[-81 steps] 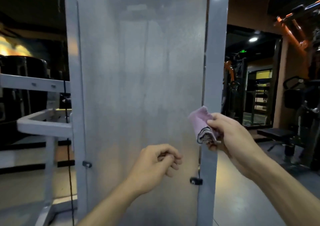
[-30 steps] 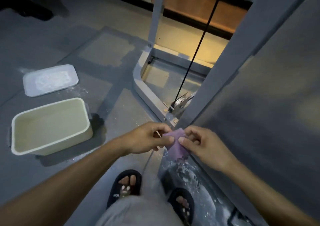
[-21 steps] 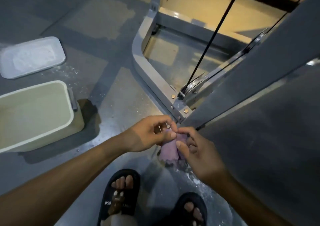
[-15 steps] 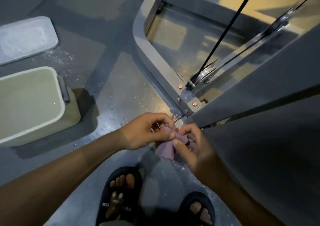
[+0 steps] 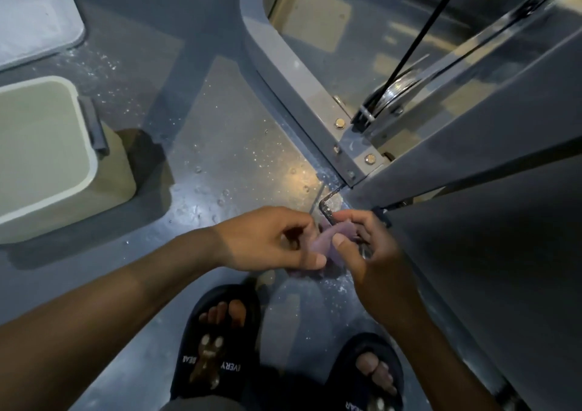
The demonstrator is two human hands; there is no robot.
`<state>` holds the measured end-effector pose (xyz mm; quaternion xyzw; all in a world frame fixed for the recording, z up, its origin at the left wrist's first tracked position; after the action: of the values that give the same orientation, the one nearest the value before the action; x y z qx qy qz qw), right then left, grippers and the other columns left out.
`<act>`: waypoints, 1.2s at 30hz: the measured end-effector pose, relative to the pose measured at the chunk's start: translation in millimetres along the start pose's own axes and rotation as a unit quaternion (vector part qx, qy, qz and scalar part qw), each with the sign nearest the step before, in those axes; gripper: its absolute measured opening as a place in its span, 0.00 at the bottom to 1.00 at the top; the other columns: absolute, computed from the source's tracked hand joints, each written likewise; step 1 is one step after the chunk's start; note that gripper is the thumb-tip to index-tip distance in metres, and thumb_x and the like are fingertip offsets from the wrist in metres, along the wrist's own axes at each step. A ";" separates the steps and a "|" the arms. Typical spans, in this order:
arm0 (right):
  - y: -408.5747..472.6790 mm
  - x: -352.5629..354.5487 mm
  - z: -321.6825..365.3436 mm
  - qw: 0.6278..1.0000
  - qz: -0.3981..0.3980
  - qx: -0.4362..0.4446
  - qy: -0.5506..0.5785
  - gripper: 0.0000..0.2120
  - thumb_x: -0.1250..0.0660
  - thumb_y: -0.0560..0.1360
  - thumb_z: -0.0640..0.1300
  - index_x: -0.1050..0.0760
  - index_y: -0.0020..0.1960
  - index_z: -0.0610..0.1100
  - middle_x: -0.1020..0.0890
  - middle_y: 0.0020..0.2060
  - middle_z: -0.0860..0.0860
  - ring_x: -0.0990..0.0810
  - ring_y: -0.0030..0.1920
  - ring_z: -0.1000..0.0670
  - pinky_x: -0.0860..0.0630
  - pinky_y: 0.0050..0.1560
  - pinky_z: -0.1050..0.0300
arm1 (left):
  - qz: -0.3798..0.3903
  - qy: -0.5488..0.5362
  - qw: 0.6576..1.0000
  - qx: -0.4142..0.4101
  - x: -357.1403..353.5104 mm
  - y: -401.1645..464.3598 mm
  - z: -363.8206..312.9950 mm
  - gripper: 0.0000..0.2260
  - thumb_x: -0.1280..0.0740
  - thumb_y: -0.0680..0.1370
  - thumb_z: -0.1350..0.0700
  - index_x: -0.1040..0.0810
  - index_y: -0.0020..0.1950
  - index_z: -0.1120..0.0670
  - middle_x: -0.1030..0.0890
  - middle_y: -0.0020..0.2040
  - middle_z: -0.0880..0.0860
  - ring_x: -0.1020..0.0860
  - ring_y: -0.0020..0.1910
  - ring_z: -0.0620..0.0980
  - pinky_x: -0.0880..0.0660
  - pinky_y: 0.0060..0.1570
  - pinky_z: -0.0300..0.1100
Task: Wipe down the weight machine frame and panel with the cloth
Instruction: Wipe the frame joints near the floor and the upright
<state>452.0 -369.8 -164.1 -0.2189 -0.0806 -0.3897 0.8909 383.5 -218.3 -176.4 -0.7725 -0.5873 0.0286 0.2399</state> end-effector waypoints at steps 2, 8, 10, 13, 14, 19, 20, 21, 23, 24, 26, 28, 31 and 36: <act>5.0 0.3 -9.3 1.000 0.021 -0.010 0.005 0.13 0.32 0.80 0.40 0.23 0.59 0.56 0.16 0.49 0.59 0.18 0.51 0.62 0.25 0.46 0.70 | 0.009 -0.007 1.000 0.002 -4.2 11.5 1.6 0.09 0.27 0.79 0.46 0.20 0.50 0.51 0.18 0.43 0.48 0.20 0.42 0.47 0.22 0.46 0.48; 13.4 -2.6 -38.6 0.983 0.064 -0.103 0.139 0.14 0.32 0.73 0.54 0.19 0.57 0.54 0.14 0.48 0.57 0.16 0.50 0.52 0.19 0.47 0.58 | 0.054 -0.191 0.979 0.055 -10.9 23.7 16.2 0.06 0.33 0.83 0.59 0.20 0.46 0.56 0.19 0.40 0.49 0.21 0.42 0.45 0.25 0.44 0.38; 11.0 -11.9 -46.2 0.968 0.107 -0.142 0.180 0.18 0.30 0.74 0.60 0.17 0.58 0.51 0.14 0.52 0.48 0.17 0.54 0.41 0.19 0.54 0.43 | 0.054 -0.262 0.962 0.062 -15.7 25.1 16.5 0.08 0.36 0.83 0.62 0.20 0.46 0.56 0.18 0.39 0.46 0.20 0.40 0.42 0.25 0.42 0.33; 6.0 -24.6 -58.7 0.928 0.148 -0.212 0.268 0.27 0.32 0.80 0.57 0.25 0.72 0.41 0.22 0.67 0.36 0.24 0.68 0.32 0.31 0.70 0.28 | 0.023 -0.302 0.951 0.067 -17.0 26.7 20.1 0.10 0.38 0.84 0.62 0.23 0.43 0.56 0.22 0.34 0.45 0.25 0.33 0.41 0.29 0.35 0.31; 5.4 -28.3 -59.2 0.913 0.151 -0.227 0.304 0.26 0.34 0.81 0.52 0.28 0.74 0.39 0.23 0.69 0.36 0.25 0.70 0.33 0.31 0.72 0.31 | 0.007 -0.290 0.955 0.069 -16.4 26.7 22.3 0.11 0.37 0.84 0.61 0.24 0.42 0.56 0.25 0.31 0.44 0.29 0.30 0.41 0.32 0.33 0.31; 6.9 -27.3 -67.6 0.906 0.057 -0.242 0.342 0.25 0.26 0.74 0.45 0.24 0.68 0.37 0.20 0.62 0.32 0.23 0.65 0.28 0.29 0.68 0.26 | -0.053 -0.259 0.961 0.085 -16.0 18.8 34.4 0.10 0.33 0.82 0.58 0.23 0.51 0.66 0.25 0.29 0.47 0.29 0.28 0.43 0.32 0.33 0.33; 6.6 -27.0 -67.6 0.912 0.039 -0.247 0.327 0.27 0.24 0.72 0.48 0.22 0.67 0.38 0.20 0.62 0.31 0.24 0.64 0.25 0.33 0.67 0.22 | -0.065 -0.268 0.957 0.087 -16.2 16.2 35.7 0.11 0.33 0.82 0.57 0.23 0.53 0.67 0.21 0.32 0.52 0.25 0.31 0.46 0.30 0.36 0.36; 6.1 -27.1 -66.4 0.912 0.029 -0.251 0.323 0.28 0.23 0.72 0.50 0.22 0.67 0.38 0.20 0.61 0.31 0.24 0.64 0.25 0.32 0.66 0.21 | -0.074 -0.280 0.953 0.085 -17.0 14.3 36.8 0.12 0.32 0.81 0.56 0.22 0.56 0.65 0.19 0.35 0.57 0.23 0.34 0.51 0.27 0.39 0.40; 3.5 -28.2 -63.5 0.903 0.022 -0.254 0.347 0.25 0.28 0.77 0.47 0.25 0.69 0.37 0.18 0.62 0.35 0.20 0.63 0.32 0.24 0.64 0.31 | -0.097 -0.312 0.942 0.077 -17.2 7.7 37.6 0.15 0.31 0.78 0.54 0.23 0.62 0.59 0.20 0.41 0.61 0.21 0.40 0.56 0.23 0.44 0.48; 2.0 -29.2 -62.4 0.896 0.023 -0.256 0.362 0.23 0.30 0.79 0.45 0.26 0.70 0.36 0.18 0.62 0.36 0.19 0.63 0.34 0.24 0.66 0.34 | -0.103 -0.328 0.936 0.072 -17.1 3.8 37.8 0.19 0.29 0.76 0.56 0.25 0.66 0.55 0.20 0.45 0.61 0.19 0.43 0.58 0.21 0.48 0.51; -0.4 -29.0 -61.5 0.886 0.011 -0.261 0.383 0.22 0.31 0.80 0.45 0.26 0.71 0.38 0.18 0.63 0.37 0.19 0.64 0.36 0.27 0.69 0.32 | -0.092 -0.329 0.939 0.046 -17.4 -4.8 34.9 0.26 0.26 0.75 0.64 0.28 0.70 0.52 0.20 0.55 0.62 0.17 0.53 0.59 0.21 0.58 0.53; -1.3 -27.2 -60.4 0.888 -0.008 -0.259 0.380 0.21 0.31 0.78 0.48 0.23 0.68 0.40 0.17 0.61 0.39 0.18 0.62 0.38 0.28 0.69 0.32 | -0.071 -0.289 0.955 0.015 -20.1 -12.1 31.8 0.26 0.27 0.74 0.72 0.27 0.68 0.56 0.22 0.62 0.62 0.19 0.60 0.60 0.21 0.61 0.50; -4.4 -29.5 -59.4 0.893 -0.001 -0.267 0.363 0.21 0.31 0.78 0.49 0.22 0.68 0.40 0.17 0.61 0.39 0.19 0.64 0.36 0.25 0.65 0.36 | -0.095 -0.253 0.963 0.019 -21.7 -17.9 33.7 0.21 0.28 0.73 0.76 0.23 0.62 0.59 0.21 0.61 0.60 0.19 0.60 0.60 0.21 0.56 0.52; -6.5 -32.8 -59.2 0.901 0.018 -0.257 0.348 0.20 0.30 0.79 0.49 0.22 0.68 0.40 0.17 0.62 0.39 0.19 0.65 0.35 0.19 0.57 0.47 | -0.161 -0.244 0.956 -0.002 -17.4 -22.0 32.3 0.11 0.27 0.76 0.64 0.20 0.58 0.60 0.17 0.56 0.59 0.19 0.57 0.62 0.22 0.60 0.59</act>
<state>423.2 -378.8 -225.0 -0.2922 0.3413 -0.4320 0.7820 348.0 -219.2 -200.1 -0.6377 -0.7447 0.1756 0.0895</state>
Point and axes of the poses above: each hand's wrist, its own y-axis towards the middle knuckle, its own x-axis out of the back of the hand, z = x × y, the point moved 7 cm from there along y, towards the middle knuckle
